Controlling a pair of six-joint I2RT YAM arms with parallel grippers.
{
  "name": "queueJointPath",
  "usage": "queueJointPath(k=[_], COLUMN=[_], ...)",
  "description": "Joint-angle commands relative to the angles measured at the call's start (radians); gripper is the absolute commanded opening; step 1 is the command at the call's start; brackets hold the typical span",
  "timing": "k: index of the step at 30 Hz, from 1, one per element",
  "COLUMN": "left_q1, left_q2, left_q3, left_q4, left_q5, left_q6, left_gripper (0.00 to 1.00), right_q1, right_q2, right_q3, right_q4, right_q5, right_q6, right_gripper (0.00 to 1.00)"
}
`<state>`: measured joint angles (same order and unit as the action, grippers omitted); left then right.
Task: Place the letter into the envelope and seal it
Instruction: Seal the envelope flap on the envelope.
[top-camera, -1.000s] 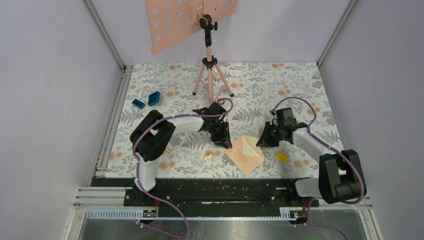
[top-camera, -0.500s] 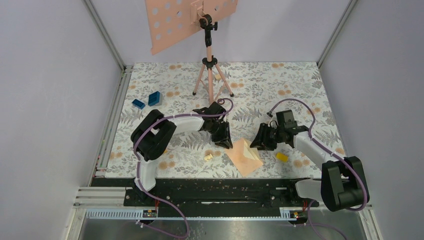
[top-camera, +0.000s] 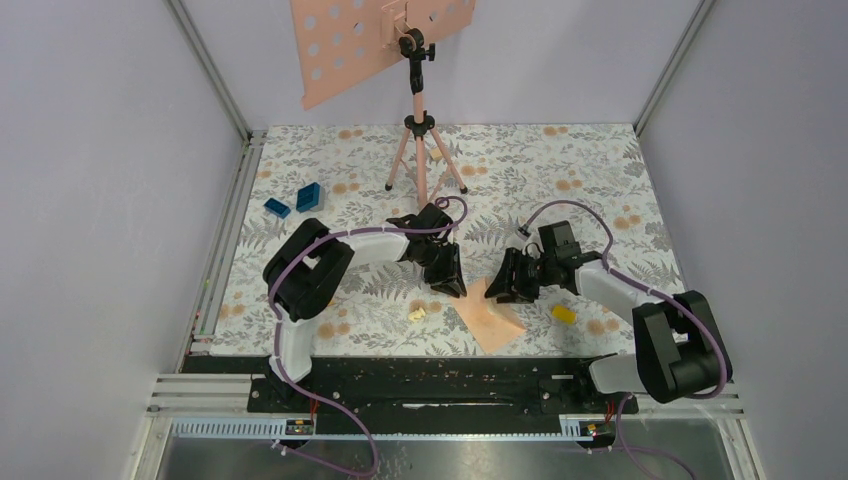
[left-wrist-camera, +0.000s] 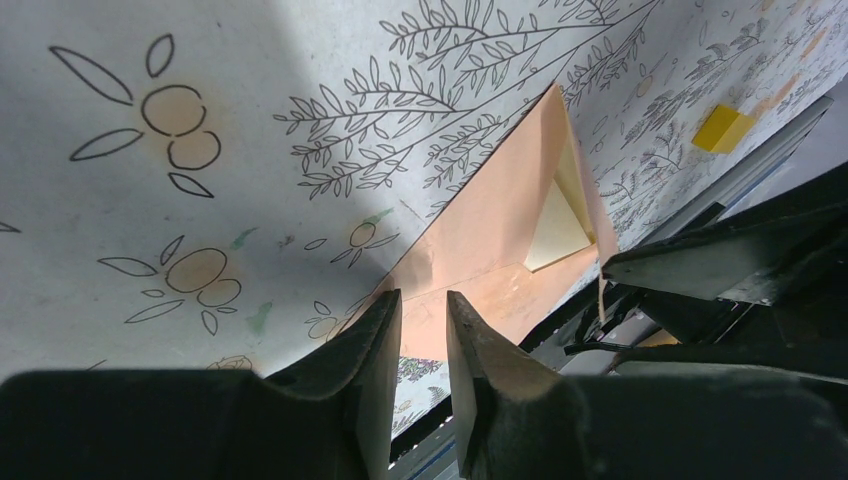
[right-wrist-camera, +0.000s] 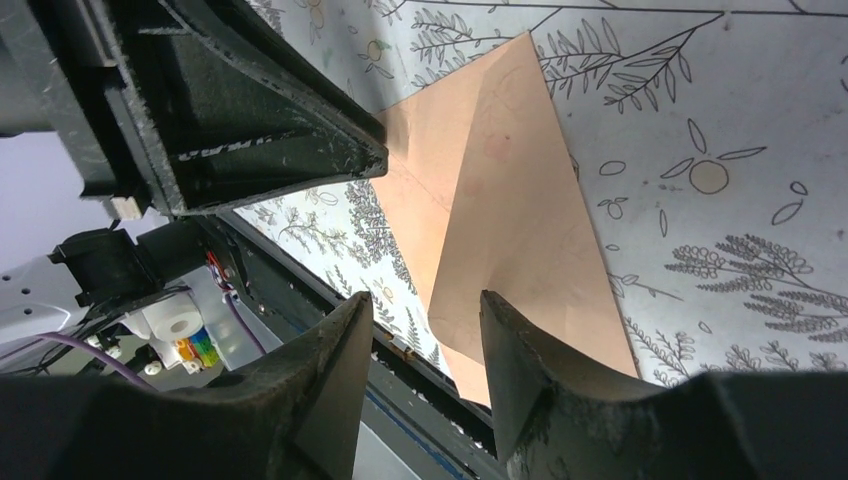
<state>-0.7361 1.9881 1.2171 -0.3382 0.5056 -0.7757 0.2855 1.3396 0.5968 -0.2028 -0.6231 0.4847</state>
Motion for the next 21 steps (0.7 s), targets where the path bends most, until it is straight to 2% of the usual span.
queueJointPath(k=[1,7,21], left_q1=[-0.003,-0.003,-0.003], left_q2=[0.035,0.035,0.038], left_q3=[0.012,0.01,0.009], left_q4=[0.008,0.008,0.008], left_q5=[-0.036,-0.033,-0.034], left_q6=[0.012,0.013,0.016], left_gripper=[0.25,0.25,0.25], right_q1=[0.017,0.018,0.02], right_q2=[0.049,0.099,0.155], right_q3=[-0.011,-0.022,-0.03], right_q4=[0.055,0.077,0.093], right_q5=[-0.009,0.008,0.044], right_q6=[0.044,0.066,0.098], right_gripper=[0.51,0.46,0.25])
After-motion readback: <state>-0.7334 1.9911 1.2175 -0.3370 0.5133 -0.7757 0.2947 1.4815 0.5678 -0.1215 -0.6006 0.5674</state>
